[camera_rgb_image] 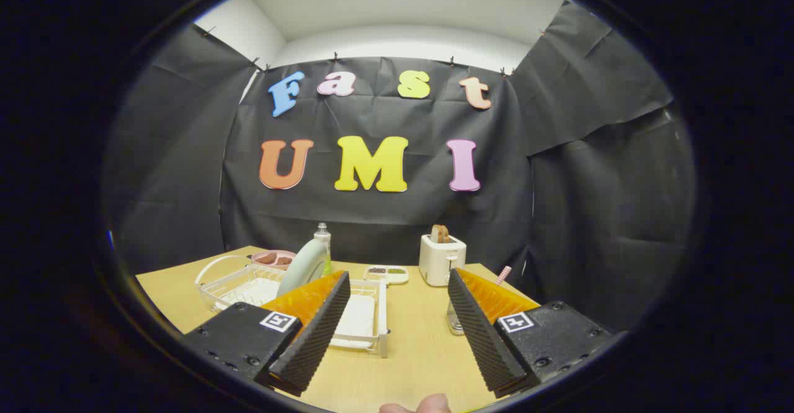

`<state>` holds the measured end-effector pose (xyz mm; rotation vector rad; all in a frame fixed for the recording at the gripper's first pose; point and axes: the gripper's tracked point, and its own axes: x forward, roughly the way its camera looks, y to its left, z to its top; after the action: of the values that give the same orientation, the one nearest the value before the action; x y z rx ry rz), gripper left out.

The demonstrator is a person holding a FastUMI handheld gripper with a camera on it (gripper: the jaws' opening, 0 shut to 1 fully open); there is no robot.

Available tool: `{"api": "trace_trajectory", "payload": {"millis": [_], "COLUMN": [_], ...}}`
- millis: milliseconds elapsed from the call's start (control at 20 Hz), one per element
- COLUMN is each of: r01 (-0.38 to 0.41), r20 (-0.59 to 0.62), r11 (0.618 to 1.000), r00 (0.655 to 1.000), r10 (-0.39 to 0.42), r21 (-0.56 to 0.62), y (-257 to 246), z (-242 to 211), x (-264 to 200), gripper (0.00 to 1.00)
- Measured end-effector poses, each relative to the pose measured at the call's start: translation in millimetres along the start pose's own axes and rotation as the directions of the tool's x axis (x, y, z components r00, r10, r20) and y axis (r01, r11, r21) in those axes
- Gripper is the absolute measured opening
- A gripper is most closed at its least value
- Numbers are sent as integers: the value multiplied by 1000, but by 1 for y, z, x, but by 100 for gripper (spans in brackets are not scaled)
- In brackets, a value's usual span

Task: Take the plate from the dish rack, then take the spoon from the basket and place it into the plate.

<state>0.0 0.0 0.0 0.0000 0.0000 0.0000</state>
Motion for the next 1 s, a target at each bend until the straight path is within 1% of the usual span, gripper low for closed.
{"api": "trace_trajectory", "payload": {"millis": [600, 850, 1000], "r01": [3, -15, -35], "r20": [-9, -4, -22], "r11": [1000, 1000, 999], "r00": [1000, 1000, 999], "r10": [-3, 15, 35], "r21": [7, 20, 25], "y": [-2, 0, 2], "z": [-2, 1, -4], "x": [-3, 0, 2], "gripper": [100, 100, 100]}}
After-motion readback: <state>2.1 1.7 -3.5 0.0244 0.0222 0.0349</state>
